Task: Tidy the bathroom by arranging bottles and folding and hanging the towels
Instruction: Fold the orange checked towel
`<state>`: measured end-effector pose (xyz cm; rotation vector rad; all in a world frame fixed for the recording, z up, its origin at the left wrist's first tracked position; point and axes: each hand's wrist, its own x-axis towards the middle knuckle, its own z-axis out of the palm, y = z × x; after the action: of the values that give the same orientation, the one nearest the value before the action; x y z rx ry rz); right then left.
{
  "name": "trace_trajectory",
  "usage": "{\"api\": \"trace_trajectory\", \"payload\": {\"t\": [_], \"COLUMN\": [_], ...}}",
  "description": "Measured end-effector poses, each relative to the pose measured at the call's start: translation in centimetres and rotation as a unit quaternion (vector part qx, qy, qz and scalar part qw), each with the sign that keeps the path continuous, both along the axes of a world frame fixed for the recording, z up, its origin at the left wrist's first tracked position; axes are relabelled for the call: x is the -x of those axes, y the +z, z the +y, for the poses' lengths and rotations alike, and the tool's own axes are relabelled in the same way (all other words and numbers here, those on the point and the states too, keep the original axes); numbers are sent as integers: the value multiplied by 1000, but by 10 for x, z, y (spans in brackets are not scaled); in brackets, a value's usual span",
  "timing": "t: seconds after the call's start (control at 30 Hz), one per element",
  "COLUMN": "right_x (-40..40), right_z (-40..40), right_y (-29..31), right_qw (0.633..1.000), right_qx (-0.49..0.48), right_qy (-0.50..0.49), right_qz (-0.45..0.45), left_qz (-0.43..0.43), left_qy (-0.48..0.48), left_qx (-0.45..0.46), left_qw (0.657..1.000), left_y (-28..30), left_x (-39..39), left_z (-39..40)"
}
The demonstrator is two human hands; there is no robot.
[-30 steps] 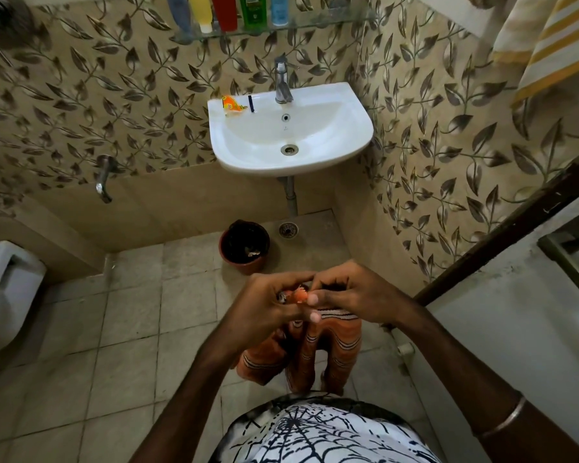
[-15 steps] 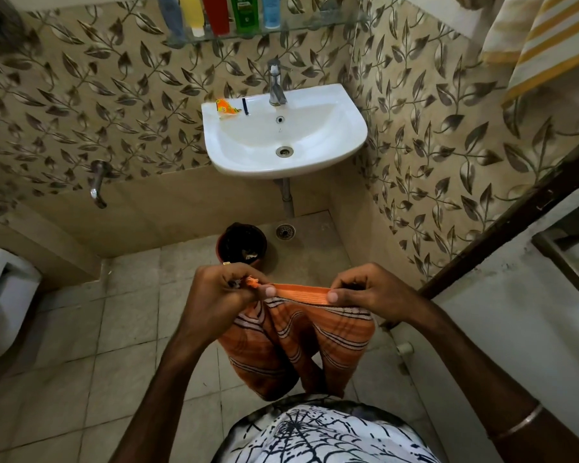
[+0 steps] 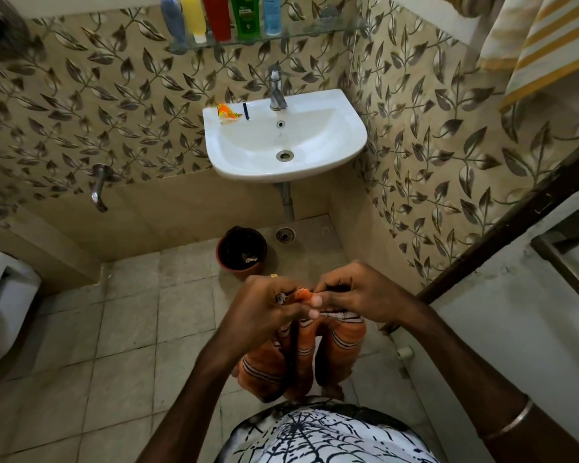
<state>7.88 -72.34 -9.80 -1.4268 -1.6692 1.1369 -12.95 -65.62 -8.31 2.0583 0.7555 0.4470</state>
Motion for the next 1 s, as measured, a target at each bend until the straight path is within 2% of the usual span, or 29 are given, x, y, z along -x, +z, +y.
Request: {"api": "trace_trajectory", "payload": {"t": [0.17,0.33,0.47,0.6,0.73,0.9,1.0], "right_x": [-7,-20,-13,-1,7,1,-7], "right_z": [-6,-14,-11,-6,-3,-8,-14], "right_y": [-2,-3,0,6,7,2,-3], "right_qw": [999,998,999,1000,1000,1000,998], "right_qx": [38,44,17,0,-3,22,54], "right_qy": [-9,-36,-39,-8,10,-9,-27], "right_qz": [-15,15,18,4,-14,-21,-11], "left_qz": [-16,-25,15,10,-3,-7,-21], "left_qy": [29,85,73,12,-31,4,53], "left_qx": [-48,-15,-32,56,81,15,5], "left_qw": [998,996,997,998,996,1000,998], "left_y": [6,7,1,0,2,4,3], "left_x": [11,30,29,15,-3,2,10], "left_z": [10,23,22,9,-4,0,9]}}
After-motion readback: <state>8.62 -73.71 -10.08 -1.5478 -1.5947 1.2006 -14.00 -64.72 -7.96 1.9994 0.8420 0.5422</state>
